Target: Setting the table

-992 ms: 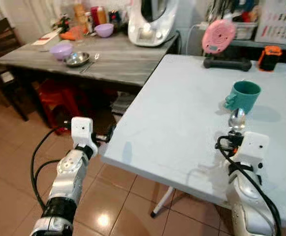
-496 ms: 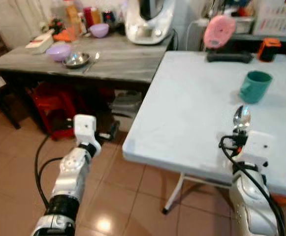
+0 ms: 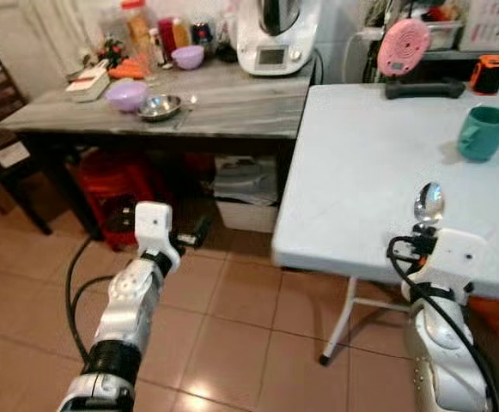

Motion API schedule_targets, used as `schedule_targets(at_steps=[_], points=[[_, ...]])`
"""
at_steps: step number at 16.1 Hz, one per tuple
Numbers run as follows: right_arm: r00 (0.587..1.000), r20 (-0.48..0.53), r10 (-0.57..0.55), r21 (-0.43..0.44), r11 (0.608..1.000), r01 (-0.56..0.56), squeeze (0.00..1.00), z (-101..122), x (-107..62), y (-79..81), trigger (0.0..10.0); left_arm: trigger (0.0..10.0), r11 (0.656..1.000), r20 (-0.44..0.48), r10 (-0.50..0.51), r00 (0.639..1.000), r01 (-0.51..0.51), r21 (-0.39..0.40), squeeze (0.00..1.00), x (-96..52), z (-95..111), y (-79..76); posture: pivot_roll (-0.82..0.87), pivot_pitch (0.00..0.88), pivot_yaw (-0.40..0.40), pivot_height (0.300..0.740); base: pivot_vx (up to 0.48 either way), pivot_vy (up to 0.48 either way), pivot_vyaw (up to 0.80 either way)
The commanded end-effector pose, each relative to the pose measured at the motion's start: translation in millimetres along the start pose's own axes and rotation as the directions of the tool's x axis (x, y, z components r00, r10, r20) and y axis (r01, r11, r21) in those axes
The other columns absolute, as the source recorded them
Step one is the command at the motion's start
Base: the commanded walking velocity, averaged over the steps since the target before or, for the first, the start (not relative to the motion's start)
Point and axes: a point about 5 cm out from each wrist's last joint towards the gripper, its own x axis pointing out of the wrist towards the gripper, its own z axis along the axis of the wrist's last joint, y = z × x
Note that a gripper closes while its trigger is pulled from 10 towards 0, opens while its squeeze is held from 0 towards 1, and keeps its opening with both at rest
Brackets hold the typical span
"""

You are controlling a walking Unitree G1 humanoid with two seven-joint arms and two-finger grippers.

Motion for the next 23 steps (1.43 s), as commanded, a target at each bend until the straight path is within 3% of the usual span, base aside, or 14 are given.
schedule_targets(at_steps=[1,9,18,23], points=[[0.999,0.029,0.024,0.025,0.999,-0.025,0.00,6.5,-0.9,10.7,10.0,10.0,0.999,-0.011,0.038,0.999,-0.037,0.021,0.00,-5.5,-0.3,14.1,-0.06,0.000,0.095,0.740,0.000,0.480,0.00],[0.999,0.040,0.007,0.028,1.000,-0.008,0.00,7.2,0.0,7.9,10.0,10.0,0.999,-0.004,0.019,1.000,-0.018,0.034,0.00,1.2,6.0,15.1,-0.06,0.000,0.105,0.740,0.000,0.480,0.00],[0.999,0.049,0.009,0.031,0.999,-0.010,0.00,8.2,0.9,10.3,10.0,10.0,0.992,0.058,-0.085,0.995,0.079,0.096,0.00,1.2,15.3,4.2,-0.06,0.000,0.104,0.740,0.000,0.000,0.00],[0.999,0.049,0.015,0.031,0.999,-0.016,0.00,8.5,1.6,11.2,10.0,10.0,0.995,0.047,-0.055,0.997,0.050,0.089,0.00,0.2,13.1,7.5,-0.06,0.000,0.097,0.740,0.000,0.000,0.00]])
